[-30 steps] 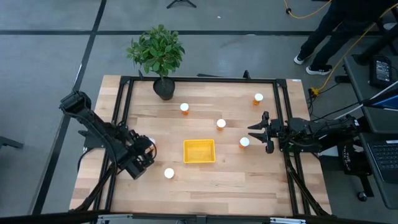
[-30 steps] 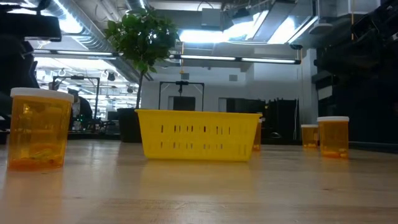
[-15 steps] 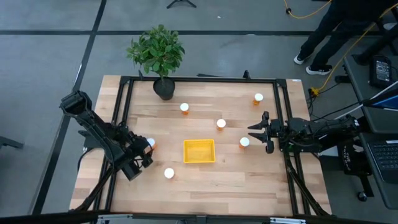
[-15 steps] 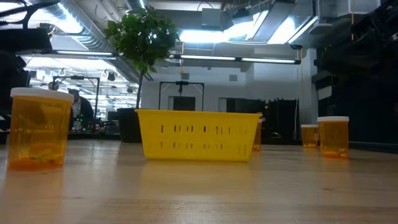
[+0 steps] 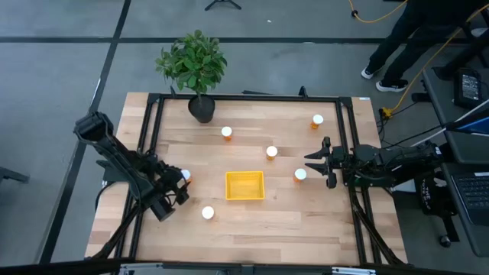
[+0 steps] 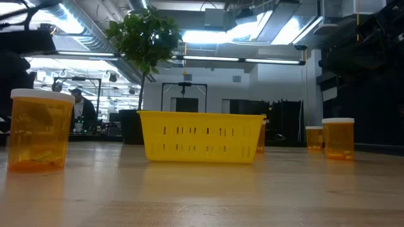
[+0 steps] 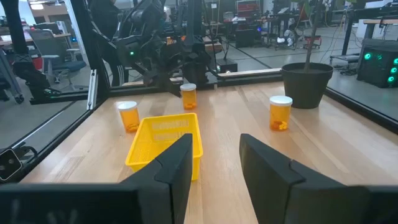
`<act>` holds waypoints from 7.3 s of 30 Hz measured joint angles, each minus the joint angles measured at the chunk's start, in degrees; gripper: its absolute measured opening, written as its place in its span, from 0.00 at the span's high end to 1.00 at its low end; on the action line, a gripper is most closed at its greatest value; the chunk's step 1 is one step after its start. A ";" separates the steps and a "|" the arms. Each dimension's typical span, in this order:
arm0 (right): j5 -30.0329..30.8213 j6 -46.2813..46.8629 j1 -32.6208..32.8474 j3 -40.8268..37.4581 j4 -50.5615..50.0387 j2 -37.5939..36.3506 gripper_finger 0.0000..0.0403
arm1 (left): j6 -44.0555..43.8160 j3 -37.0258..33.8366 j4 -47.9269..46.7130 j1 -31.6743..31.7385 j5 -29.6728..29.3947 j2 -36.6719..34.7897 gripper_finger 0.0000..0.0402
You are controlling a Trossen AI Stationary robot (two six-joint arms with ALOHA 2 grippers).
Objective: Pick and place pill bottles into a basket
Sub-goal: Put the orange pill bottle into the yellow bin
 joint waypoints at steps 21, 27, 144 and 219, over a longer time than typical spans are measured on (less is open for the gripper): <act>0.00 -0.16 0.00 0.00 0.00 0.00 0.66 | 1.58 0.00 4.05 2.73 -1.43 4.21 0.34; 0.00 -0.16 0.00 0.00 0.00 0.00 0.66 | 1.61 0.00 4.92 2.73 -1.32 4.19 0.47; -2.96 3.01 0.05 0.00 -0.44 0.00 0.66 | 81.88 26.34 39.12 34.87 32.40 15.73 0.50; -3.04 4.33 0.16 0.00 -0.42 0.00 0.66 | 81.14 15.93 46.91 37.81 35.16 15.95 0.46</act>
